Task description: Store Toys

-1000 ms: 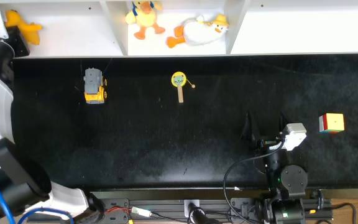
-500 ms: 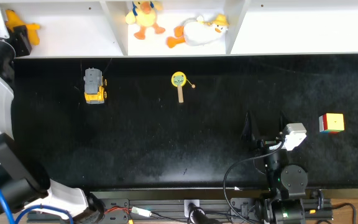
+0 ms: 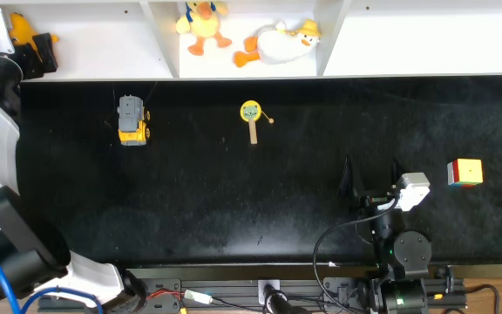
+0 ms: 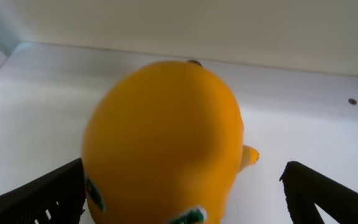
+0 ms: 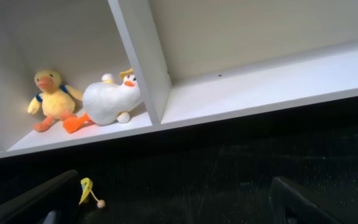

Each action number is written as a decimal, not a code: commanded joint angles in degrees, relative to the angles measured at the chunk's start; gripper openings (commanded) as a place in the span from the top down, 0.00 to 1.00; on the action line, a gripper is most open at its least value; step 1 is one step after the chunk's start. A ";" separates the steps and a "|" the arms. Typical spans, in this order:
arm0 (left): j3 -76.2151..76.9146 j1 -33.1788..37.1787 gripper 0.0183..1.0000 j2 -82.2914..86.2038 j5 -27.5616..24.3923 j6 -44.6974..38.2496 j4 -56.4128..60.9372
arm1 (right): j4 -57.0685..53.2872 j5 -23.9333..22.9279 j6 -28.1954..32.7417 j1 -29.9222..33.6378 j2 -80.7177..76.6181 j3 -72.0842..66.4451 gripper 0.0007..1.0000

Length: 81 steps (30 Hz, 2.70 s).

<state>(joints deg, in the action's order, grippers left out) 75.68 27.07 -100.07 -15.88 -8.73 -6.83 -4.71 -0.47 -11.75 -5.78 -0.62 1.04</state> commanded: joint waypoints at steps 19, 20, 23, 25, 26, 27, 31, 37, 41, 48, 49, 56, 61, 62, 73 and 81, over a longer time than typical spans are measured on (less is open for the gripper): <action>-6.69 -3.21 0.00 28.65 1.05 -0.48 -41.11 | 0.28 -0.61 0.17 -0.31 0.37 -0.76 0.00; -8.72 -4.33 0.00 29.81 1.51 -0.44 -40.98 | 0.28 -0.61 0.17 -0.31 0.37 -0.76 0.01; -14.75 -8.90 0.00 32.35 3.67 -0.07 -39.82 | 0.28 -0.61 0.17 -0.31 0.37 -0.76 0.00; -18.32 -12.70 0.00 32.57 6.69 0.94 -39.06 | 0.28 -0.61 0.17 -0.31 0.37 -0.76 0.00; -19.80 -14.45 0.00 32.37 8.41 2.08 -38.56 | 0.28 -0.61 0.17 -0.31 0.37 -0.76 0.00; -21.35 -16.48 0.00 32.13 10.27 3.32 -37.97 | 0.28 -0.61 0.17 -0.31 0.37 -0.76 0.00; -25.57 -22.32 0.00 31.19 14.84 4.98 -34.53 | 0.28 -0.61 0.17 -0.31 0.37 -0.76 0.01; -29.46 -24.24 0.00 28.15 17.73 6.25 -25.29 | 0.28 -0.61 0.17 -0.31 0.37 -0.76 0.00; -29.68 -24.26 0.00 23.71 17.51 6.21 -20.39 | 0.28 -0.61 0.17 -0.31 0.37 -0.76 0.00; -29.68 -24.26 0.00 14.75 16.85 6.23 -13.90 | 0.28 -0.61 0.17 -0.31 0.37 -0.76 0.00; -29.68 -24.26 0.00 13.73 16.85 6.21 -12.83 | 0.28 -0.61 0.17 -0.31 0.37 -0.76 0.01; -29.68 -24.24 0.05 10.47 16.87 6.23 -9.42 | 0.28 -0.61 0.17 -0.31 0.37 -0.76 0.00; -29.68 -24.24 0.17 9.81 16.87 6.23 -9.46 | 0.28 -0.61 0.17 -0.31 0.37 -0.76 0.00; -29.68 -24.24 0.20 9.81 16.87 6.23 -9.49 | 0.28 -0.61 0.17 -0.31 0.37 -0.76 0.00; -29.68 -24.24 0.40 9.81 16.85 6.27 -9.44 | 0.28 -0.61 0.20 -0.31 0.37 -0.76 0.00; -29.59 -24.24 0.53 9.84 16.83 7.61 -9.44 | 0.28 -0.61 0.17 -0.31 0.37 -0.76 0.01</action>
<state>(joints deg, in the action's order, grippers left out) 46.37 3.03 -89.80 0.69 -2.83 -16.32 -4.67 -0.47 -11.77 -5.76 -0.64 1.04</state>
